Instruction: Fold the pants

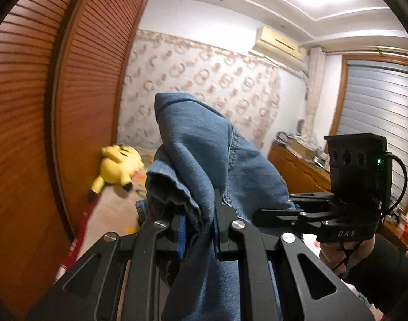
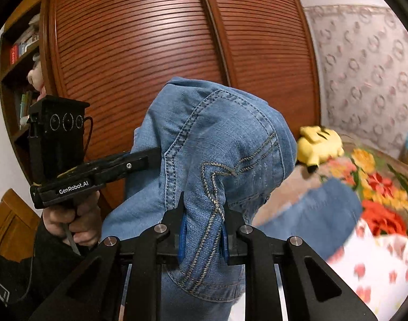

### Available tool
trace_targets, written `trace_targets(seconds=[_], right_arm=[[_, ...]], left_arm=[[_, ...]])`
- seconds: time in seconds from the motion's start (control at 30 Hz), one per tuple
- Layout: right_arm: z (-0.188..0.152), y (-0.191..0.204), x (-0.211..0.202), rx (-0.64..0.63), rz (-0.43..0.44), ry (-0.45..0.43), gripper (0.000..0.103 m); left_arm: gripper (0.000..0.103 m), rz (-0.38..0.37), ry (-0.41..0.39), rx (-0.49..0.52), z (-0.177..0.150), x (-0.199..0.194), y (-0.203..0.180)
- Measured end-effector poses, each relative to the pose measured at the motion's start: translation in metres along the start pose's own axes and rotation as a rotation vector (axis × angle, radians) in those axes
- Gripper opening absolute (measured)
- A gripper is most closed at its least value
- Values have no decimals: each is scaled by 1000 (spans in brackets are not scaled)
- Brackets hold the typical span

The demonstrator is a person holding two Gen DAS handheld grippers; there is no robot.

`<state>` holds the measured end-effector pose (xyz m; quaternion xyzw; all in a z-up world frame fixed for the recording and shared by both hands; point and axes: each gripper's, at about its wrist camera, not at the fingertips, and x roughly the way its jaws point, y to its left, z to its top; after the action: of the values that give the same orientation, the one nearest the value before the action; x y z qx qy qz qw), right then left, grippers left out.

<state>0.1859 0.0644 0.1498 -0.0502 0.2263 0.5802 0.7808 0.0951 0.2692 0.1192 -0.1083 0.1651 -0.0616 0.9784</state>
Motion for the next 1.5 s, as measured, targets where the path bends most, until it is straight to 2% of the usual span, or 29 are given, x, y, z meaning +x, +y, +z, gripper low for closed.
trace_targets(seconds=[0.1, 0.17, 0.23, 0.33, 0.4, 0.5, 0.6, 0.63, 0.8, 0.83, 0.87, 0.97, 1.07, 1.17, 1.27, 1.4, 1.5], right_arm=[[22, -12, 20, -10, 20, -25, 20], [25, -33, 31, 6, 21, -41, 20], [21, -57, 43, 38, 2, -38, 20], [-5, -95, 64, 84, -79, 10, 20], [-26, -129, 78, 149, -149, 60, 22], [-56, -169, 94, 198, -289, 152, 32], [-75, -195, 96, 255, -328, 207, 48], [-78, -197, 91, 255, -337, 199, 54], [-70, -199, 76, 245, -375, 132, 56], [-68, -195, 72, 227, -402, 108, 56], [-65, -193, 69, 217, -403, 84, 56], [-58, -180, 65, 191, -296, 9, 55], [-58, -172, 85, 135, -254, 37, 48], [-67, -182, 121, 134, -284, 163, 48], [-77, -190, 135, 131, -337, 201, 48], [-70, -180, 121, 163, -357, 171, 48], [-76, -164, 92, 165, -390, 138, 48]], left_arm=[[16, 37, -22, 17, 23, 9, 14], [16, 43, -11, 32, 33, 26, 23], [16, 45, 35, 42, 37, 56, 29], [16, 43, 149, 48, 30, 125, 37], [17, 47, 248, 44, 11, 180, 42], [18, 36, 398, 20, -29, 250, 45], [21, 50, 444, 33, -52, 278, 42], [23, 51, 443, 34, -55, 281, 42], [49, 100, 442, 60, -49, 282, 41], [51, 113, 438, 70, -47, 278, 39], [52, 123, 433, 81, -46, 272, 36], [52, 149, 411, 104, -46, 255, 34], [52, 151, 385, 113, -47, 238, 31], [52, 144, 371, 122, -51, 224, 22], [52, 131, 357, 132, -56, 211, 9], [52, 127, 327, 161, -59, 198, -13], [52, 115, 297, 172, -61, 185, -32]])
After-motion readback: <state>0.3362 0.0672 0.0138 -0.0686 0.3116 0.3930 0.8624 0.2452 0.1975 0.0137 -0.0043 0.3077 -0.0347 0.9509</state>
